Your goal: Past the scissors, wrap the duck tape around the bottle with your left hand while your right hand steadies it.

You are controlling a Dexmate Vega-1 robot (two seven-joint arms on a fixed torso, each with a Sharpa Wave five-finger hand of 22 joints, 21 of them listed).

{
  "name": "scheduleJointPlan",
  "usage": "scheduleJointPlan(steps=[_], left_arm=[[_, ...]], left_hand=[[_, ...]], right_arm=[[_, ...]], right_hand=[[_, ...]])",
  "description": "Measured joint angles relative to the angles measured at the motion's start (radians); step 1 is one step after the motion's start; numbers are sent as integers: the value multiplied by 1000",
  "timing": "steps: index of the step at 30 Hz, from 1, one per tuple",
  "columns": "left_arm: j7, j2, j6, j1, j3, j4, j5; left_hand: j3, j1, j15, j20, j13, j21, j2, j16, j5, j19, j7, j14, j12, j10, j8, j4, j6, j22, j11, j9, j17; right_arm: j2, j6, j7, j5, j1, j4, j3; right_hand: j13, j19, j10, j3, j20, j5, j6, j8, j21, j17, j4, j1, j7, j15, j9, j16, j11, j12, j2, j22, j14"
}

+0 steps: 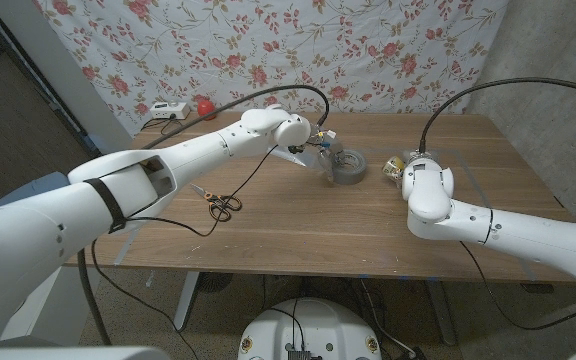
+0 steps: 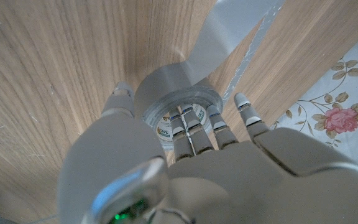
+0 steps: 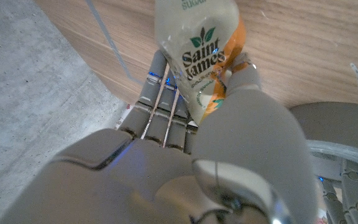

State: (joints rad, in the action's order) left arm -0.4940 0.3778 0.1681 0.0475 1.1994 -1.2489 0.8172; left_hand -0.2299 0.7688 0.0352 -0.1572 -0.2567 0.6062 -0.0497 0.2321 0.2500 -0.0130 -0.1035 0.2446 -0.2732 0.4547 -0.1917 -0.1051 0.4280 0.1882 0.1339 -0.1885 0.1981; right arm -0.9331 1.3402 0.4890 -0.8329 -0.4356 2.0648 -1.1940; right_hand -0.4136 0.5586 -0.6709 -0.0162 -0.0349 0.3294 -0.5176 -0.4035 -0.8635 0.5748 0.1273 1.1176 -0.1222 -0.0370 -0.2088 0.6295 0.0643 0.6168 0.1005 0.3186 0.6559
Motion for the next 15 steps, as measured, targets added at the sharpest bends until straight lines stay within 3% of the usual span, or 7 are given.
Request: scheduleJointPlan(steps=[1,3,8,10,15], left_arm=[[8,2,-2,2,1,-4,14],[37,17,-4,16,10,-29,49],[125,48,-6,45,21,-61,139],[180,59,-7,57,24,-69,187],[335,92,-12,103,32,-75,295]], left_hand=[[-1,1,0,0,-1,0,0,0,0,0,0,0,0,8,0,-5,1,0,0,0,1],[-1,19,2,3,-4,-4,-1,0,0,3,-9,7,-10,39,-11,-7,28,0,6,0,0],[-3,39,5,21,-9,-4,5,5,9,33,-22,58,-36,99,-26,-17,95,0,30,0,-4],[-3,59,6,37,-18,4,18,18,14,67,-36,104,-66,157,-47,-26,166,0,47,0,-5],[-21,145,10,84,-22,29,52,58,14,153,-47,266,-159,354,-120,-43,440,5,48,3,12]], right_arm=[[-1,-1,-8,3,-3,3,4],[-11,-7,-49,20,-30,24,33],[-31,-16,-111,51,-70,59,78],[-39,-18,-126,61,-83,73,93],[-56,-26,-173,94,-107,100,118]], right_hand=[[0,-2,0,0,2,-1,-6,2,0,0,0,0,-6,-16,1,0,0,0,0,1,16],[0,-5,-14,0,5,-4,-16,3,-6,0,0,0,-16,-21,1,2,14,0,0,0,21],[0,0,-14,0,11,-8,-17,6,-12,0,0,1,-17,-23,2,4,14,0,-1,-8,23],[0,-4,-14,0,15,-8,-17,6,-15,0,0,1,-17,-23,2,4,14,0,-1,-8,23],[0,-6,-14,8,16,-16,-17,14,-15,0,0,2,-17,-23,1,4,14,0,-1,-13,23]])
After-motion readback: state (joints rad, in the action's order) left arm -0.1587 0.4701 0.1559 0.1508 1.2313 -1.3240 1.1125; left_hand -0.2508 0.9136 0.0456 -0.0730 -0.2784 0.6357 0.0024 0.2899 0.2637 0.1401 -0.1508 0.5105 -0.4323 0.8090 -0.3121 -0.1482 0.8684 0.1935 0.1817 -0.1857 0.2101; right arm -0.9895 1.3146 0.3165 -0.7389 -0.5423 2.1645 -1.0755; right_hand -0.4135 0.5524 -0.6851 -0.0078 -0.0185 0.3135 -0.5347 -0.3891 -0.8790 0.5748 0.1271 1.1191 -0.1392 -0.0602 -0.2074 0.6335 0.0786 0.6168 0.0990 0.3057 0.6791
